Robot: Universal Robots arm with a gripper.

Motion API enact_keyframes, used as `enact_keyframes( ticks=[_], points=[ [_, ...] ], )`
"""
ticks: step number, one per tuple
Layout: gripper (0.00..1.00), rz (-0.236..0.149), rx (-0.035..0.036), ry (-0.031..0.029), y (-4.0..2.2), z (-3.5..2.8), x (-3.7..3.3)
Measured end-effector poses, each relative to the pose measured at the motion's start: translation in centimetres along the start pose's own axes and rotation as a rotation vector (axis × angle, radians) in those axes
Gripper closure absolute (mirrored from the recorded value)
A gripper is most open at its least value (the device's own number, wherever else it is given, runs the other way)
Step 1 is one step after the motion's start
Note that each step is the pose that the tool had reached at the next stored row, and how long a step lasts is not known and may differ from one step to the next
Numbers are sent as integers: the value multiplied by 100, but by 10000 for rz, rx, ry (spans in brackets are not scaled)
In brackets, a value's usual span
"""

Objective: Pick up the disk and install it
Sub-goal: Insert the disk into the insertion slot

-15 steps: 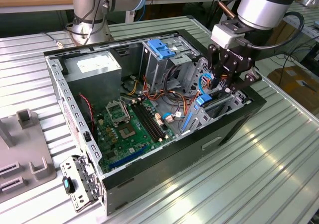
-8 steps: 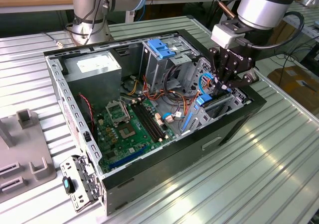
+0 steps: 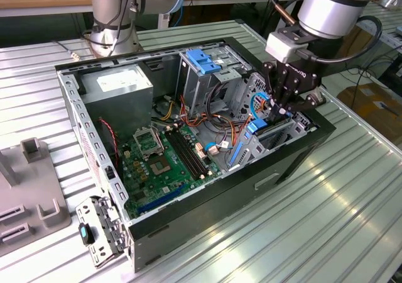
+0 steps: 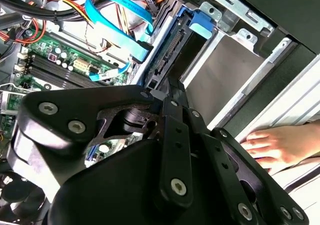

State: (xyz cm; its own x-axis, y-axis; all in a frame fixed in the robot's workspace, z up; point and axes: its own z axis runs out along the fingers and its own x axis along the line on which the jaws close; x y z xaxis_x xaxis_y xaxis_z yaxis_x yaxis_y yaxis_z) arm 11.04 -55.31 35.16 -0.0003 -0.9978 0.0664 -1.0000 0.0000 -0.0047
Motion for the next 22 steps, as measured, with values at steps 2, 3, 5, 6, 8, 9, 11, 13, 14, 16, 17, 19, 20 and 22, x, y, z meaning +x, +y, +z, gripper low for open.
enact_keyframes(
  ticks=[2, 3, 5, 6, 8, 9, 11, 13, 14, 16, 17, 19, 20, 22],
  points=[
    [89, 0, 0, 0, 0, 33, -2],
    [89, 0, 0, -1, 0, 54, -3],
    [89, 0, 0, 0, 0, 74, -5],
    [89, 0, 0, 2, 1, 74, -5],
    [89, 0, 0, 1, 0, 75, -5],
    [89, 0, 0, 0, 0, 76, -5],
    [89, 1, 0, -2, 1, 84, -6],
    [89, 1, 0, 1, 1, 84, -6],
    [89, 1, 0, -3, 0, 86, -9],
    [89, 0, 0, -1, 0, 86, -12],
    [89, 1, 0, 0, 1, 91, -13],
    [89, 1, 0, 0, 1, 106, -14],
    [89, 1, 0, 0, 1, 118, -15],
    [89, 1, 0, 3, 1, 119, -15]
  ],
)
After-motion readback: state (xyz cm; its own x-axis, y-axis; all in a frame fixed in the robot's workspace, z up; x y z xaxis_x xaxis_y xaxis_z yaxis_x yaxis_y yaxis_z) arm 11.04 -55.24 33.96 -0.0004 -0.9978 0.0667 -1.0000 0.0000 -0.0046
